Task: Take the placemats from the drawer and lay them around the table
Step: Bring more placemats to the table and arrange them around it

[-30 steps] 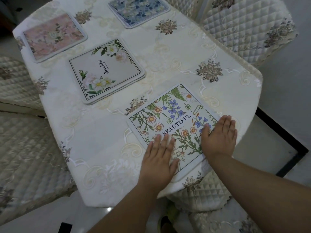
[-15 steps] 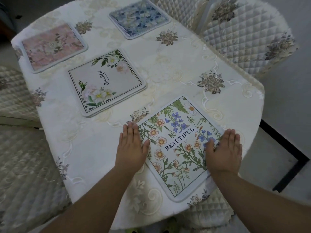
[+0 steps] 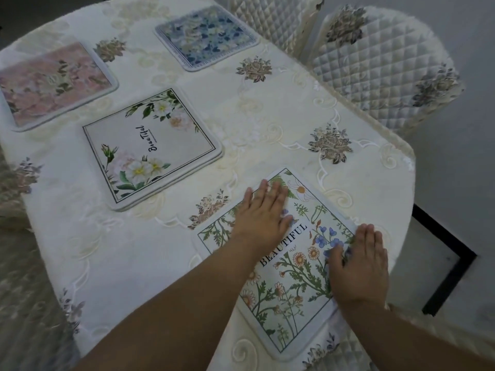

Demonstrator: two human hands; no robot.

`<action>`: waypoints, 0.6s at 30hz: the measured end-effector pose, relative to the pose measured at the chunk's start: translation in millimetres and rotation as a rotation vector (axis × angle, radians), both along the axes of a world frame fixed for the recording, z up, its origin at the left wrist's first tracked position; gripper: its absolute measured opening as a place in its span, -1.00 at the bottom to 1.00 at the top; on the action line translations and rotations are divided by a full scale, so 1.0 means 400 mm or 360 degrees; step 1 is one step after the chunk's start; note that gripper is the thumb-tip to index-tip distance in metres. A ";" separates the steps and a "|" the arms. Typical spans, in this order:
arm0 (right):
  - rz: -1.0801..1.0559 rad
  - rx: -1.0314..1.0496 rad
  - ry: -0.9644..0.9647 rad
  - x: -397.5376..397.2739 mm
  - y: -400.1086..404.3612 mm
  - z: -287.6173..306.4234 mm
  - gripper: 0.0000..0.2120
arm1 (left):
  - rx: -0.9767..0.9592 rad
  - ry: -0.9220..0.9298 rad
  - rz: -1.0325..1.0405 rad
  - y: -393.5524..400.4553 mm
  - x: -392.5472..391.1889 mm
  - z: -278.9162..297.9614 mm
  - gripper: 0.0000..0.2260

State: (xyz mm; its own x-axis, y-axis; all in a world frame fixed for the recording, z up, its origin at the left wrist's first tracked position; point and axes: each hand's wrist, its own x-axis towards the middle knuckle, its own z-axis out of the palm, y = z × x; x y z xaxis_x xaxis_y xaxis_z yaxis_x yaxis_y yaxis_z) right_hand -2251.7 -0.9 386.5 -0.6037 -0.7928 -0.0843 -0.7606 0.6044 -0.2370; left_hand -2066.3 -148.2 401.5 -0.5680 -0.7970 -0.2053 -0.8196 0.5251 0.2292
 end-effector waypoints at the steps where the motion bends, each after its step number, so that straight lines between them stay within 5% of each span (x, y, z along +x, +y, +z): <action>1: 0.0009 0.0004 0.0006 -0.001 0.000 0.000 -0.26 | -0.0012 -0.0003 -0.0029 -0.017 -0.012 -0.004 -0.40; 11: 0.0023 0.0053 0.0001 -0.003 0.000 0.002 -0.25 | -0.0046 -0.0034 0.0305 -0.081 0.055 -0.010 -0.34; 18: -0.0002 0.0095 0.0010 -0.002 -0.006 0.002 -0.22 | -0.0015 0.0010 -0.0127 -0.129 -0.073 -0.011 -0.37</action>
